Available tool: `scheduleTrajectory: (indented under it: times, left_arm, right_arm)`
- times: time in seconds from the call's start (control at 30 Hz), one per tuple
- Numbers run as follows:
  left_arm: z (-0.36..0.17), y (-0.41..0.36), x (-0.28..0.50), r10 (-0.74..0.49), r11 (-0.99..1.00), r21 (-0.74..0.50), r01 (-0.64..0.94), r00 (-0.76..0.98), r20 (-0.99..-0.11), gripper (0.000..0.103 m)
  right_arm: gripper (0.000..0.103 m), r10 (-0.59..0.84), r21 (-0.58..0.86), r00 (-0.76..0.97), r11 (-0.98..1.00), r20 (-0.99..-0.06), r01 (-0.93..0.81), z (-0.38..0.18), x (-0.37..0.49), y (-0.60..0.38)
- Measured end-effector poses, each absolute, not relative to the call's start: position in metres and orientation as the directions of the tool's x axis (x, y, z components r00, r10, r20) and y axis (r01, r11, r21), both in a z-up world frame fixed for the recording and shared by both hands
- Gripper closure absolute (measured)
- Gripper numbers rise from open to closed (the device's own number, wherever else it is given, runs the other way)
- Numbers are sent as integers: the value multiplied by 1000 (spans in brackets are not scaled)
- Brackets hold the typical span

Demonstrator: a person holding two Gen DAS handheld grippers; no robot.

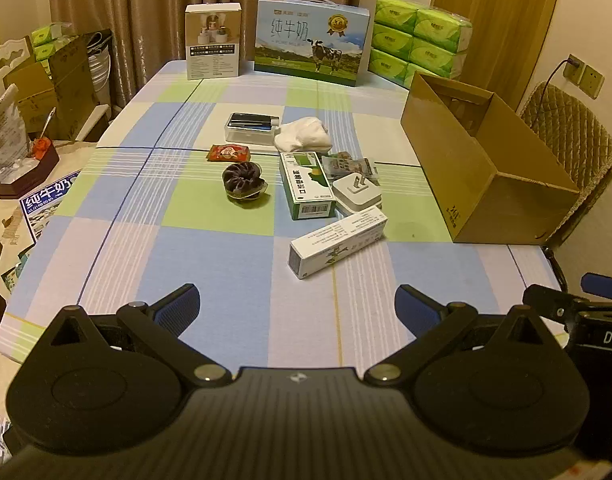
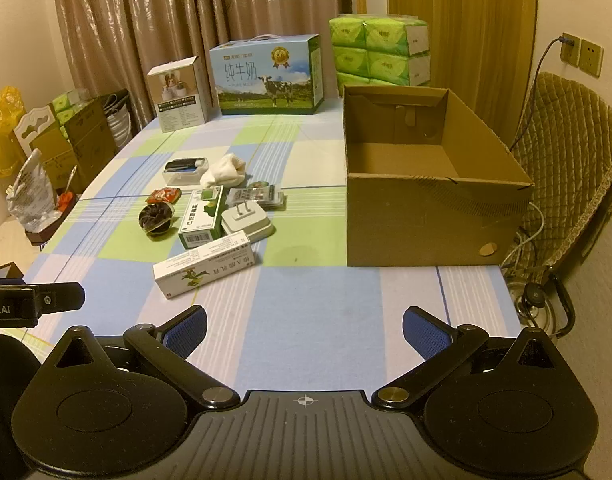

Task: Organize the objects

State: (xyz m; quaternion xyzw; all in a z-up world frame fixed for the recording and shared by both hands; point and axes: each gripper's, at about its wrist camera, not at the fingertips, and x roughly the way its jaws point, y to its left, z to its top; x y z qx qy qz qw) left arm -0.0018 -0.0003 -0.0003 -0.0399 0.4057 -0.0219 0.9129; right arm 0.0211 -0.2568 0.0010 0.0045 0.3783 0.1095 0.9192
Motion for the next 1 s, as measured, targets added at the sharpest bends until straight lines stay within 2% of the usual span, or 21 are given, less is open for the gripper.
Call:
scheduleTrajectory:
  times: [1.0]
  left_arm:
    - [2, 0, 1, -94, 994, -109, 19, 667, -739, 1]
  right_arm:
    - [2, 205, 90, 688, 976, -696, -199, 1, 22, -254]
